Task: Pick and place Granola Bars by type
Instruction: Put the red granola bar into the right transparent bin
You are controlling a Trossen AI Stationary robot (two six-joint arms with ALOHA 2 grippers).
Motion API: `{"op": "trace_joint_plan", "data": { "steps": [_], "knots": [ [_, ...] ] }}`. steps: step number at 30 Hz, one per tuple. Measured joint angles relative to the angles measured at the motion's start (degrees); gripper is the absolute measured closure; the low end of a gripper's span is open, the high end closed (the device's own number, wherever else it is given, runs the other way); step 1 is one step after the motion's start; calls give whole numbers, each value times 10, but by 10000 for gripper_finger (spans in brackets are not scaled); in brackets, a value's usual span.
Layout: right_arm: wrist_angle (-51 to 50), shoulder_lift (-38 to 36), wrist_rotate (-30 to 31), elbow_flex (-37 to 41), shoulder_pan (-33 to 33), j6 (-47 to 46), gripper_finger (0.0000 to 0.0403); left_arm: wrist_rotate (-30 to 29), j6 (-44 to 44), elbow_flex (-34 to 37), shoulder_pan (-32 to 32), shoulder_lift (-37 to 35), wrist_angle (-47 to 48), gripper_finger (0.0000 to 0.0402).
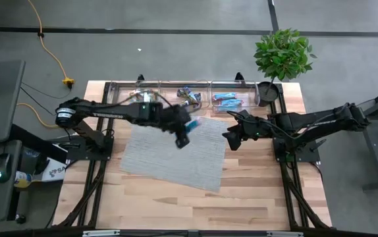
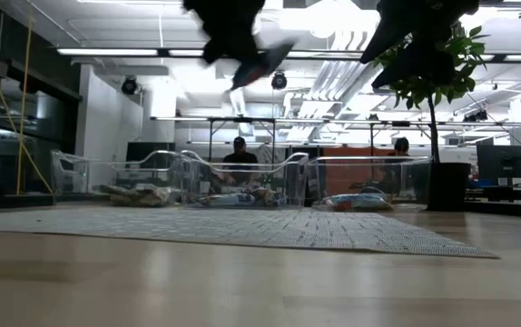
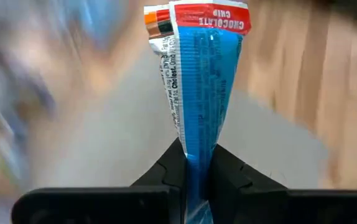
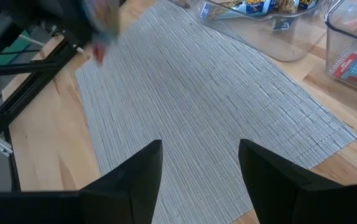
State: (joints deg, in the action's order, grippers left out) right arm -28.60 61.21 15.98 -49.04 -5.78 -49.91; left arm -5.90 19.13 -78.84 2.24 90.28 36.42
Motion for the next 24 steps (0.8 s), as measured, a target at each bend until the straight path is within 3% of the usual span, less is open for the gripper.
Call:
{"op": "trace_joint_plan", "data": {
  "steps": [3,5,10,15,19,24],
  "knots": [
    [0,0,0,0,0,0,206,-66,-107,-63,14,4,-28,369],
    [0,0,0,0,0,0,206,-77,-171,-91,37,9,-73,369],
    [2,0,1,0,0,-5,206,20,-261,-116,125,30,-147,369],
    [2,0,5,0,0,-12,206,129,-292,-139,206,91,-143,369],
    [4,0,20,0,0,-16,206,201,-325,-182,226,158,-162,369],
    [8,0,30,0,1,-20,206,221,-364,-262,224,251,-145,369]
  ]
}}
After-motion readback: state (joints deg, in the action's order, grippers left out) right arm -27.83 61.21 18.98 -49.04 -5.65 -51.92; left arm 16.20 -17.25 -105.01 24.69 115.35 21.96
